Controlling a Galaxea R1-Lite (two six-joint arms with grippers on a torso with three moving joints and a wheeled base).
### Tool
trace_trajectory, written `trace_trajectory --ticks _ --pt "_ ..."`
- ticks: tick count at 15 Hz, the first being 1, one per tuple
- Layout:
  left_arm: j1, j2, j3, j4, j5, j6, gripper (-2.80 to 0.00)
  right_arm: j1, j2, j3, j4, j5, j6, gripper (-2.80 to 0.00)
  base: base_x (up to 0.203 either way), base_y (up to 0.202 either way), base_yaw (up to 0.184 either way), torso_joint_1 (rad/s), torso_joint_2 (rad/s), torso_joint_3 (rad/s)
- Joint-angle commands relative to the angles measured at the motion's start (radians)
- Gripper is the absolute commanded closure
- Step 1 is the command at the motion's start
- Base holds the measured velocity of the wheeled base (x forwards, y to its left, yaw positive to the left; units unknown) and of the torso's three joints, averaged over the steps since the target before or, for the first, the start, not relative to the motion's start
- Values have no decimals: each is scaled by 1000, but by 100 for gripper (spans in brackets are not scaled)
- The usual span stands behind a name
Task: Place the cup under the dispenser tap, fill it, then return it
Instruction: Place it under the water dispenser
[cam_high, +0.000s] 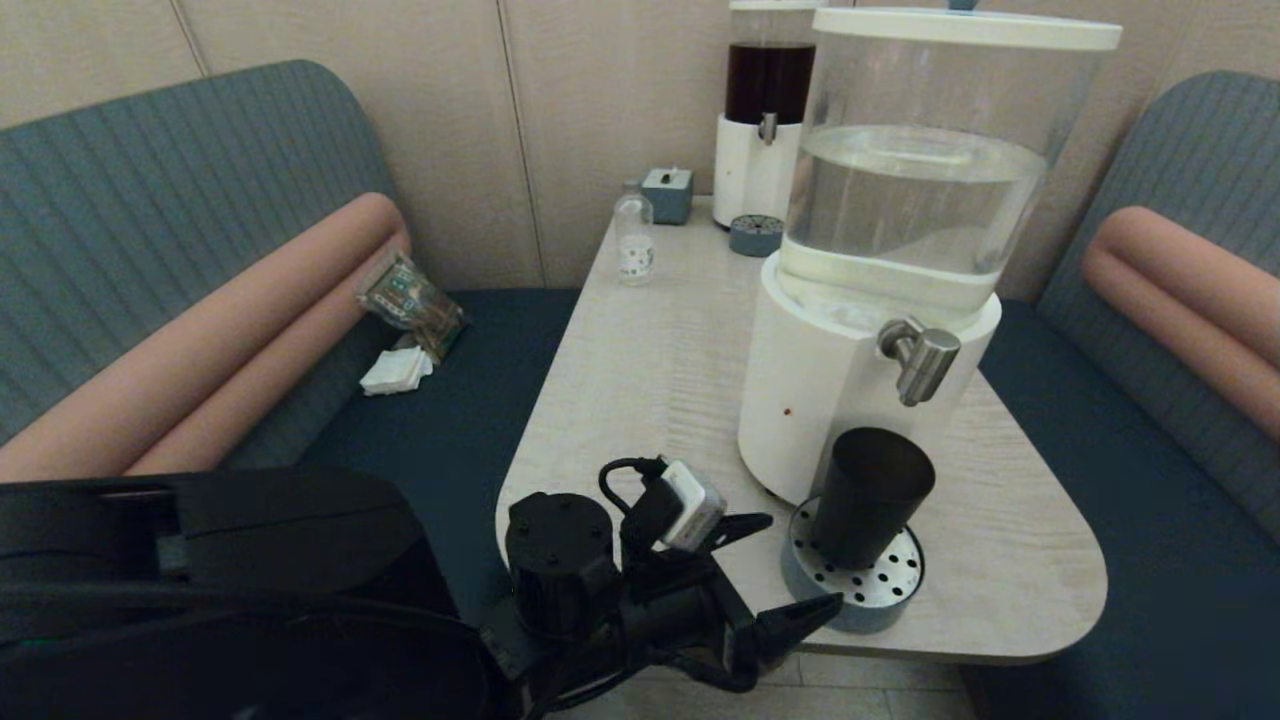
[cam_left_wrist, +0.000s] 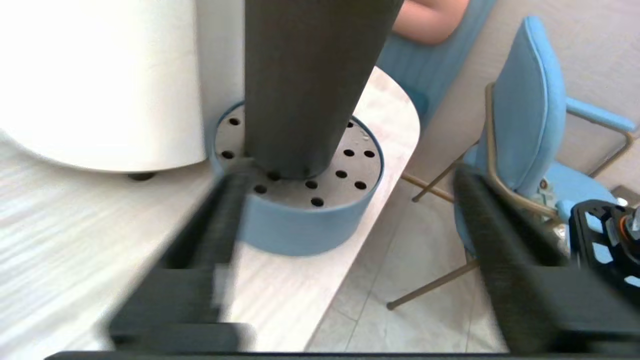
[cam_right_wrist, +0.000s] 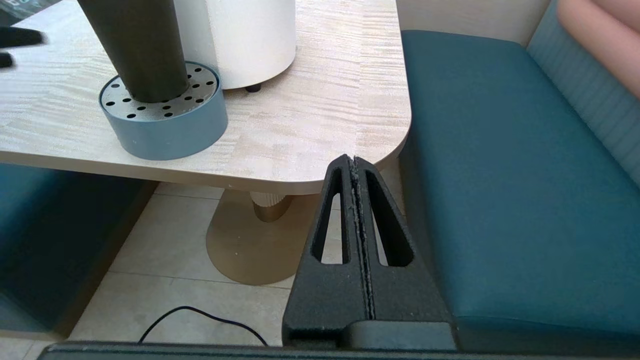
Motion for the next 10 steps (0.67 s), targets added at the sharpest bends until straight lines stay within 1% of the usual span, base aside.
trace_trajectory --ticks 1,5,10 --pt "-1 -57 35 -8 4 -2 0 0 0 14 -1 0 0 0 0 0 0 0 0 0" --pt "-13 -84 83 -8 7 -2 0 0 0 15 -1 0 0 0 0 0 0 0 0 0" --pt "-14 -3 39 -8 5 -3 0 0 0 15 -1 0 0 0 0 0 0 0 0 0"
